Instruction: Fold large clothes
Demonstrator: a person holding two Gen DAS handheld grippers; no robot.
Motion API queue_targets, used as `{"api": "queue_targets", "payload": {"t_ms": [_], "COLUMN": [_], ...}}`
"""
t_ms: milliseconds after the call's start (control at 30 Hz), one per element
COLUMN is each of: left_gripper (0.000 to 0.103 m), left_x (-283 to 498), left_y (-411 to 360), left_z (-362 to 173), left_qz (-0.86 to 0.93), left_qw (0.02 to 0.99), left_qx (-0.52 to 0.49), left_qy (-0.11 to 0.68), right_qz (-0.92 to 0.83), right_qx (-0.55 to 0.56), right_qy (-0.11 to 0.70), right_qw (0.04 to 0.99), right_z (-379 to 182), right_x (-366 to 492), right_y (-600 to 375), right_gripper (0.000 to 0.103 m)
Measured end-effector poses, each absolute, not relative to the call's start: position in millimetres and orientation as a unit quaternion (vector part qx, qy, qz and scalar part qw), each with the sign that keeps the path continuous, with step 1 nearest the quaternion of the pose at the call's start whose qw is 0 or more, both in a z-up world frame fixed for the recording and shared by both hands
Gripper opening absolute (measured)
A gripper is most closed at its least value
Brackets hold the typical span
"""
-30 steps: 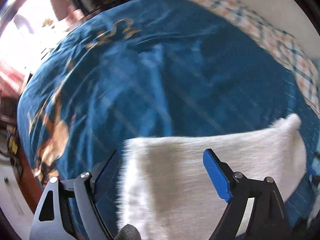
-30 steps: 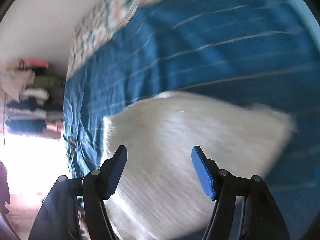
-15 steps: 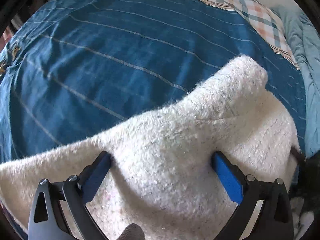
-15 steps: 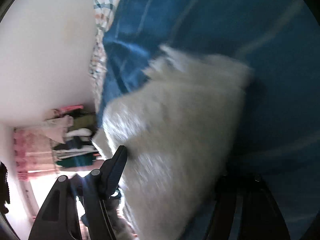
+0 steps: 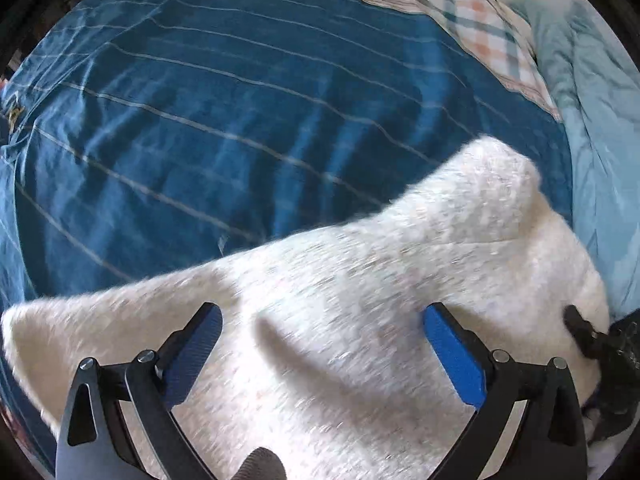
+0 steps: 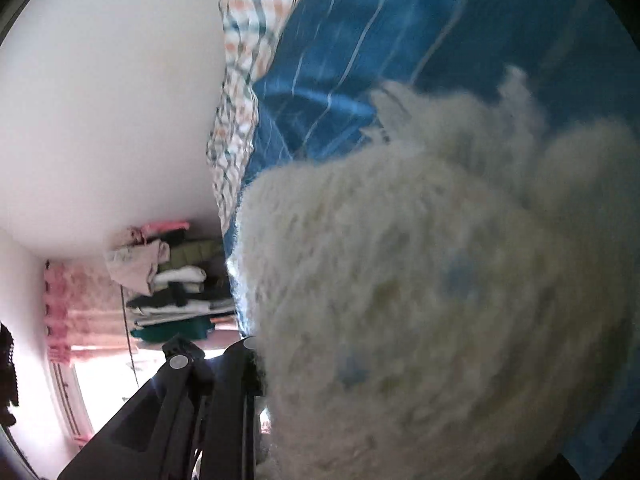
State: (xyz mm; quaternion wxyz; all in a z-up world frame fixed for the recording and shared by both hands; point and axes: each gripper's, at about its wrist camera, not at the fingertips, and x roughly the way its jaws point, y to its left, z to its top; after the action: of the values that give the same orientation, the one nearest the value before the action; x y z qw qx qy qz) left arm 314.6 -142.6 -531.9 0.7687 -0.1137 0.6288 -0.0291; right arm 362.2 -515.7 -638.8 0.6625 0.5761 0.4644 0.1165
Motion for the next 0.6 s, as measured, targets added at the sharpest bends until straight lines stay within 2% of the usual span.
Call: {"api": "queue_targets", "payload": {"t_ms": [133,200,267,367,500,600], "left_gripper": [0.103,0.103,0.103,0.103,0.103,0.103], "left_x": [302,302,304,311,298,268], "left_y": [-164,-174,-183,-177,-144,-113], "left_z": [-575,-584,-581,-575,-552,-526], "left_qz": [-0.048,-0.044,-0.038,-0.037,-0.039,-0.038], "left_qw": [0.743,0.756,0.762,0.752,0.741,0.742], "left_qx": [-0.11,-0.097,-0.076,-0.107,-0.169,-0.173], "left_qy": [0.658,0.645,0.642,0.649,0.649,0.647], "right_qz": [0.088,0.076,0.073,0.083,0.117,0.148], "right_qx": [0.562,0.556,0.541,0.526,0.478,0.434], "right_qy": [0.479,0.488,0.489,0.483,0.477,0.477], "right_qw": [0.668,0.668,0.68,0.695,0.728,0.75], "right_z": [-636,-643,-640,-622,-570,-522], "right_x": [327,321,325,329,328,321], "right_y": [-529,-531,-529,-519,-486,-443], "right_gripper": [0.023,0.023,0.023,0.023,0.023,0.023]}}
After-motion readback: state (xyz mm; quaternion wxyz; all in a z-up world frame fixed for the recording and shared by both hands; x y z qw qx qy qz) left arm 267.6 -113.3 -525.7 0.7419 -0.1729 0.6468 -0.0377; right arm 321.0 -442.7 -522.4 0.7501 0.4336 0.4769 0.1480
